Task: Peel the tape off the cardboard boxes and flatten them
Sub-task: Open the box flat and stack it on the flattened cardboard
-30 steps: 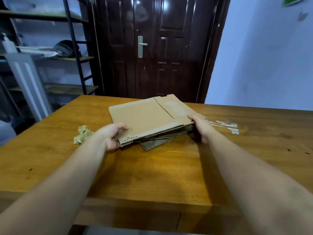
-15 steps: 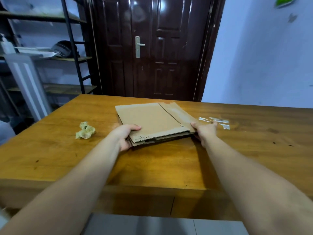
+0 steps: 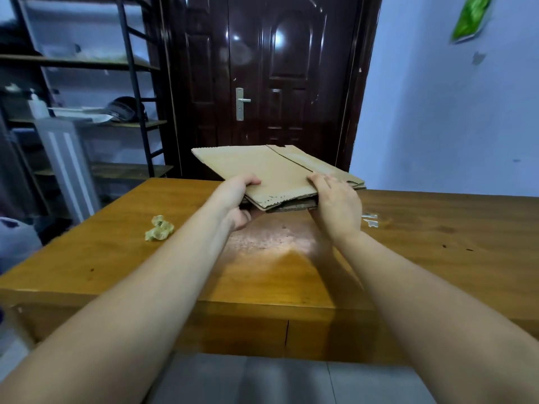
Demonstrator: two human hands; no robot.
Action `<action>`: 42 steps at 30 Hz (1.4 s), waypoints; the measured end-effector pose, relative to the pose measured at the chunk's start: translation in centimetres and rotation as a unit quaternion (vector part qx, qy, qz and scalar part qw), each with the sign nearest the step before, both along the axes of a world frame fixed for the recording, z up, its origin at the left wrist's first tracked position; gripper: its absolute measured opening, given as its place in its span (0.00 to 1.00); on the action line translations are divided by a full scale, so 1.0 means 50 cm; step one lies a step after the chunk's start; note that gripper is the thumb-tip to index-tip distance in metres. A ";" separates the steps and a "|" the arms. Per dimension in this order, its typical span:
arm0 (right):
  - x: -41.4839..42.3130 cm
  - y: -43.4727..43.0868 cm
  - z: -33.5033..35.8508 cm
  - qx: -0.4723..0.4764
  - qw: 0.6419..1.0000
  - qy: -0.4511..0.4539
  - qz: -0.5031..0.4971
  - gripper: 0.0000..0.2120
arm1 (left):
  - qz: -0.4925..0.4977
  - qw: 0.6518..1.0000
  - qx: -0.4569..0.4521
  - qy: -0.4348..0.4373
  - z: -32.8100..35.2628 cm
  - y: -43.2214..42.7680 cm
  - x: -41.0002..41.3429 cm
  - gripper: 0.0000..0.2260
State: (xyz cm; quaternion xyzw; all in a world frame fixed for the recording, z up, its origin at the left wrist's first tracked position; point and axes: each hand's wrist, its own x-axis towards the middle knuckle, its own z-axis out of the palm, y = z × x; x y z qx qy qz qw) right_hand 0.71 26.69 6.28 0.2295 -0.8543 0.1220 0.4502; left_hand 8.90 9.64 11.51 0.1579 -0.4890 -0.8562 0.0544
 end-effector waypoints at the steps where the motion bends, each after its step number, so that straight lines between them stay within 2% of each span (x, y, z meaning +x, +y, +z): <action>1: 0.002 0.005 0.004 -0.007 1.000 0.011 0.001 0.26 | -0.005 1.000 0.008 0.005 0.009 0.008 0.009 0.04; 4: 0.010 0.016 0.012 -0.032 0.999 -0.006 0.032 0.24 | -0.009 1.000 0.017 0.022 0.033 0.034 0.035 0.05; 5: 0.012 0.020 0.016 -0.050 0.998 -0.015 0.039 0.22 | -0.015 0.999 0.010 0.031 0.038 0.038 0.040 0.09; 7: 0.025 0.027 0.026 -0.128 0.989 -0.065 0.046 0.16 | -0.063 0.996 -0.004 0.061 0.046 0.042 0.045 0.25; 9: 0.040 0.028 0.041 -0.284 0.946 -0.141 0.064 0.12 | -0.116 0.987 -0.055 0.093 0.049 0.052 0.042 0.36; 11: 0.050 0.023 0.055 -0.455 0.852 -0.233 0.112 0.10 | -0.114 0.977 -0.162 0.076 0.032 0.074 0.040 0.35; 13: 0.054 0.016 0.067 -0.600 0.722 -0.286 0.192 0.10 | -0.058 0.964 -0.259 0.026 -0.013 0.089 0.023 0.36; 14: 0.056 0.014 0.069 -0.651 0.664 -0.297 0.216 0.12 | -0.019 0.959 -0.283 0.001 -0.041 0.088 0.013 0.41; 16: 0.057 0.014 0.065 -0.719 0.573 -0.316 0.235 0.12 | 0.046 0.960 -0.273 -0.037 -0.089 0.080 -0.005 0.51; 17: 0.058 0.016 0.060 -0.739 0.539 -0.327 0.239 0.08 | 0.067 0.968 -0.239 -0.045 -0.106 0.076 -0.011 0.51; 18: 0.059 0.018 0.050 -0.749 0.520 -0.338 0.234 0.05 | 0.071 0.980 -0.182 -0.043 -0.114 0.077 -0.011 0.47; 20: 0.059 0.020 0.023 -0.753 0.521 -0.354 0.192 0.11 | 0.021 0.999 -0.045 -0.004 -0.119 0.081 -0.011 0.36; 22: 0.060 0.020 -0.009 -0.756 0.527 -0.357 0.154 0.22 | -0.011 1.000 0.002 0.020 -0.124 0.087 -0.017 0.36; 24: 0.065 0.022 -0.033 -0.769 0.516 -0.358 0.118 0.29 | 0.004 0.999 -0.033 0.003 -0.133 0.097 -0.027 0.34; 26: 0.073 0.028 -0.055 -0.781 0.502 -0.364 0.078 0.32 | 0.024 0.995 -0.094 -0.027 -0.148 0.105 -0.037 0.22; 27: 0.077 0.030 -0.064 -0.787 0.493 -0.367 0.062 0.34 | 0.028 0.992 -0.118 -0.043 -0.158 0.109 -0.042 0.19; 29: 0.082 0.037 -0.079 -0.794 0.478 -0.374 0.021 0.41 | 0.030 0.986 -0.145 -0.072 -0.175 0.118 -0.044 0.19; 31: 0.081 0.049 -0.087 -0.776 0.495 -0.387 -0.058 0.50 | 0.012 0.984 -0.147 -0.098 -0.190 0.122 -0.045 0.18; 33: 0.073 0.073 -0.092 -0.728 0.553 -0.379 -0.143 0.56 | -0.018 0.982 -0.139 -0.130 -0.200 0.115 -0.044 0.17; 36: 0.062 0.124 -0.100 -0.598 0.691 -0.332 -0.235 0.46 | -0.027 0.971 -0.186 -0.148 -0.205 0.083 -0.040 0.19; 38: 0.056 0.160 -0.108 -0.480 0.777 -0.319 -0.253 0.39 | -0.030 0.958 -0.246 -0.145 -0.209 0.058 -0.045 0.22; 40: 0.039 0.183 -0.112 -0.384 0.834 -0.334 -0.212 0.34 | -0.005 0.934 -0.330 -0.140 -0.213 0.043 -0.054 0.24; 41: 0.030 0.188 -0.111 -0.349 0.850 -0.352 -0.178 0.32 | 0.016 0.907 -0.395 -0.143 -0.214 0.041 -0.059 0.24; 42: 0.019 0.189 -0.111 -0.321 0.858 -0.374 -0.147 0.30 | 0.035 0.860 -0.482 -0.162 -0.216 0.041 -0.066 0.24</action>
